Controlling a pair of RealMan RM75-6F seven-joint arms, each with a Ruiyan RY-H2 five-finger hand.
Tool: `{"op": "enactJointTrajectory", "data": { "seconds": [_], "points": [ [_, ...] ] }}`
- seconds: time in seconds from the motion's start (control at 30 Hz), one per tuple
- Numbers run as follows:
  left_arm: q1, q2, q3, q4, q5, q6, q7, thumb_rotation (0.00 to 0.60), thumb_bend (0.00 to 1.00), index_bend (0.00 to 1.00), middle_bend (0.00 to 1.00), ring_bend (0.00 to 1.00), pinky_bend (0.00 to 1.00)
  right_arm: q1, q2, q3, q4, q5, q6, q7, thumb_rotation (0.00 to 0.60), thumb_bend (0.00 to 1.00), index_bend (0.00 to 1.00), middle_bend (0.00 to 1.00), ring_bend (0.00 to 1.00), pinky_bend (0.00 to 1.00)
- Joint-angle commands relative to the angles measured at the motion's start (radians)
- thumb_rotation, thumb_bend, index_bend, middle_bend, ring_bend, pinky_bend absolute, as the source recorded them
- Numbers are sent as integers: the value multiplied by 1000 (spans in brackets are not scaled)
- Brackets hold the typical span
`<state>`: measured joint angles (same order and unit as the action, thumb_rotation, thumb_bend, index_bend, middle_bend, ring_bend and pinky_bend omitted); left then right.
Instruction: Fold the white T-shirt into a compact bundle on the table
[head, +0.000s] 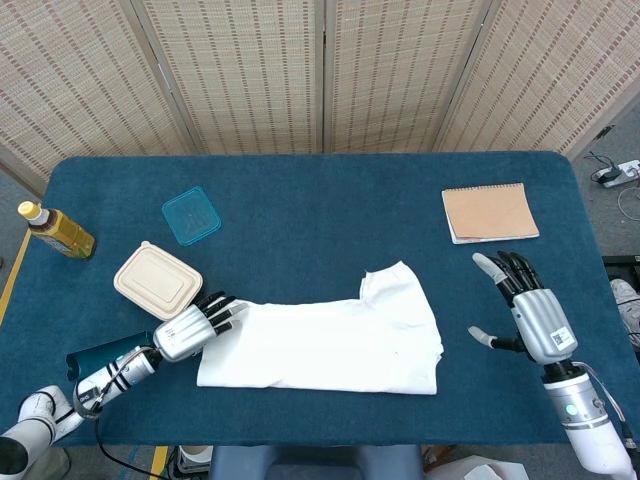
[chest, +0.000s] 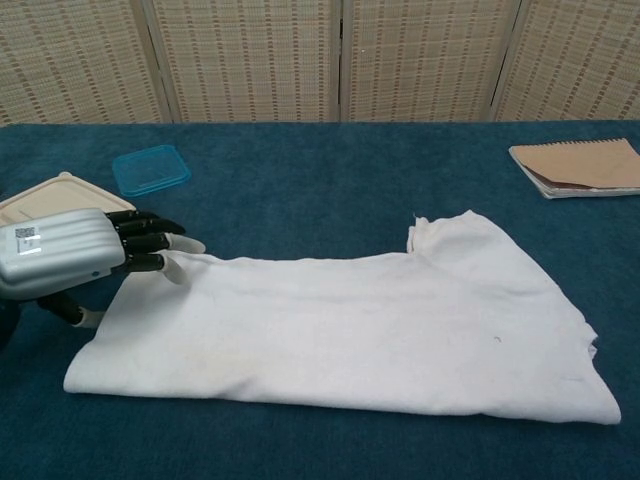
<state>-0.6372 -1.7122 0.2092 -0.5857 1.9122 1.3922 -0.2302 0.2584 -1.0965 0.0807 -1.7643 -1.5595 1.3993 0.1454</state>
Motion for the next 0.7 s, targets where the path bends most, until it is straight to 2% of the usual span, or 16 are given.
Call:
{"op": "enactJointTrajectory", "data": {
  "seconds": [0.03, 0.23, 0.43, 0.7],
  "points": [
    [-4, 6, 1, -21, -8, -6, -10, 600, 248, 389, 102, 72, 100, -1, -2, 1, 4, -1, 3, 5, 600, 71, 110, 141, 35, 15],
    [-5, 16, 9, -47, -14, -19, -12, 600, 257, 504, 102, 72, 100, -2, -10, 5, 13, -5, 8, 10, 600, 71, 127, 148, 35, 15],
    [-7, 18, 4, -68, -27, -22, -21, 600, 349, 586, 115, 75, 100, 1, -19, 8, 20, -8, 6, 10, 600, 70, 140, 152, 35, 15],
    [-8, 15, 0, -101, -42, -35, -35, 600, 408, 661, 154, 77, 100, 0, -18, 14, 22, -10, 14, 15, 600, 70, 161, 153, 35, 15]
  ]
}}
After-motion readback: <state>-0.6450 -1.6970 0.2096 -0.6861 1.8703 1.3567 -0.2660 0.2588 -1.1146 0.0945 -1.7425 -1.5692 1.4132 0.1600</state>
